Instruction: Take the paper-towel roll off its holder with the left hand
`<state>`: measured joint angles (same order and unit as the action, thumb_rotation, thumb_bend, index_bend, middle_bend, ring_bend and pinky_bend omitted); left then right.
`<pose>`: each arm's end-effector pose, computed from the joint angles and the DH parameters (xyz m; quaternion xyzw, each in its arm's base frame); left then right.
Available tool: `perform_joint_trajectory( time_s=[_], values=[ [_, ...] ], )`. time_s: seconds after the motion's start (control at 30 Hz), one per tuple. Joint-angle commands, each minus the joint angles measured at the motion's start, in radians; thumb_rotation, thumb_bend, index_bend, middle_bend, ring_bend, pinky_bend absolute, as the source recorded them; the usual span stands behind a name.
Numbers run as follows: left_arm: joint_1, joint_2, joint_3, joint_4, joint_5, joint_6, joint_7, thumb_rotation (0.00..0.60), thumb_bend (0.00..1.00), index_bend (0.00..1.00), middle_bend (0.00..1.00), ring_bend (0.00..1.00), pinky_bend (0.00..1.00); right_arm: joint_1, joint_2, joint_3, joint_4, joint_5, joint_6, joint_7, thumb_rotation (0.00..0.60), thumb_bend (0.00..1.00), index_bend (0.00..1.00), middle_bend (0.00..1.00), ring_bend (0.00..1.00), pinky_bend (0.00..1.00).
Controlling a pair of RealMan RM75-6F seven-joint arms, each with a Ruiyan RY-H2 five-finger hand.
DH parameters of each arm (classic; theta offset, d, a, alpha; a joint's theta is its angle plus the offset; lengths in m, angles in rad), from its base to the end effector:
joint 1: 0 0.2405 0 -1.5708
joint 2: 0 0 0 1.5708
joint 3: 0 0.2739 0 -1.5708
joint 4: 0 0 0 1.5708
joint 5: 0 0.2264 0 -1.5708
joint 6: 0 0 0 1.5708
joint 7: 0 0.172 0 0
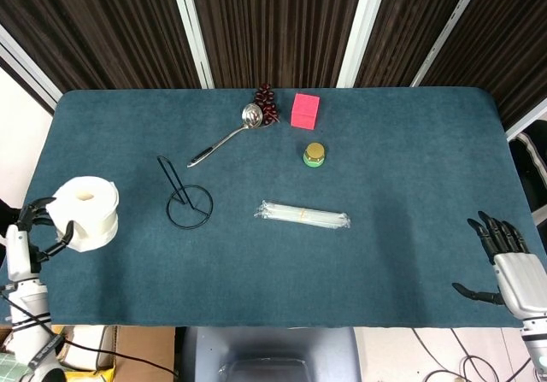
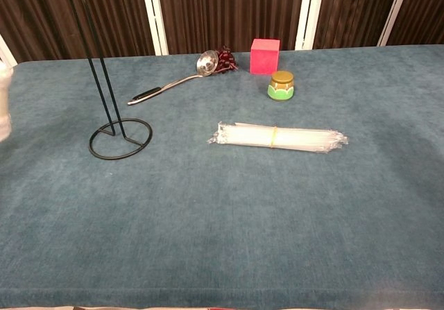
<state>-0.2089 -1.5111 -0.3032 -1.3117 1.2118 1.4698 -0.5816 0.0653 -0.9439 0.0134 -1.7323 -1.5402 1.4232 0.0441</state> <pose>-0.3493 0.2976 0.1020 -0.2889 -0.5202 -0.6303 0.4986 -0.3260 -0.1951 0.1805 0.6208 -0.4101 0.3568 0.5649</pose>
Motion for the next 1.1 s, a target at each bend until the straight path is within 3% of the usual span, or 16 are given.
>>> perform_joint_trajectory(
  time_s=[0.03, 0.23, 0.33, 0.4, 0.57, 0.73, 0.9, 1.1],
  values=[
    [-0.001, -0.085, -0.004, 0.103, -0.035, -0.014, -0.041, 0.600, 0.33, 0.38, 0.47, 0.37, 0.47, 0.001, -0.001, 0.000, 0.000, 0.000, -0.002, -0.002, 0.600, 0.10, 0.00, 0.00, 0.00, 0.04],
    [-0.010, -0.170, -0.035, 0.215, -0.043, 0.001, -0.075, 0.600, 0.34, 0.36, 0.46, 0.37, 0.48, 0.005, -0.005, -0.005, 0.000, 0.002, -0.014, -0.015, 0.600, 0.10, 0.00, 0.00, 0.00, 0.04],
    [-0.013, -0.185, -0.034, 0.240, -0.044, -0.025, -0.084, 0.600, 0.34, 0.25, 0.36, 0.29, 0.46, 0.006, -0.006, -0.005, 0.000, 0.007, -0.018, -0.017, 0.600, 0.10, 0.00, 0.00, 0.00, 0.04],
    [-0.005, -0.178, -0.028, 0.225, -0.038, -0.027, -0.079, 0.600, 0.34, 0.15, 0.26, 0.20, 0.41, 0.007, -0.005, -0.005, -0.001, 0.008, -0.018, -0.017, 0.600, 0.10, 0.00, 0.00, 0.00, 0.04],
    [0.002, -0.137, -0.007, 0.177, -0.037, -0.088, -0.049, 0.600, 0.34, 0.02, 0.04, 0.04, 0.21, 0.006, -0.003, -0.004, -0.002, 0.008, -0.015, -0.012, 0.600, 0.10, 0.00, 0.00, 0.00, 0.04],
    [0.007, -0.078, 0.004, 0.101, -0.050, -0.149, 0.002, 0.600, 0.34, 0.00, 0.00, 0.00, 0.11, 0.006, 0.001, -0.006, -0.003, 0.005, -0.014, -0.007, 0.600, 0.10, 0.00, 0.00, 0.00, 0.04],
    [0.015, -0.024, 0.000, 0.056, -0.049, -0.110, 0.143, 0.600, 0.34, 0.00, 0.00, 0.00, 0.09, 0.005, 0.003, -0.006, -0.004, 0.004, -0.010, -0.004, 0.600, 0.10, 0.00, 0.00, 0.00, 0.04],
    [0.031, 0.081, 0.005, -0.058, -0.072, -0.041, 0.463, 0.600, 0.34, 0.03, 0.00, 0.00, 0.09, 0.004, 0.005, -0.007, -0.005, 0.002, -0.008, -0.001, 0.600, 0.10, 0.00, 0.00, 0.00, 0.04]
  ],
)
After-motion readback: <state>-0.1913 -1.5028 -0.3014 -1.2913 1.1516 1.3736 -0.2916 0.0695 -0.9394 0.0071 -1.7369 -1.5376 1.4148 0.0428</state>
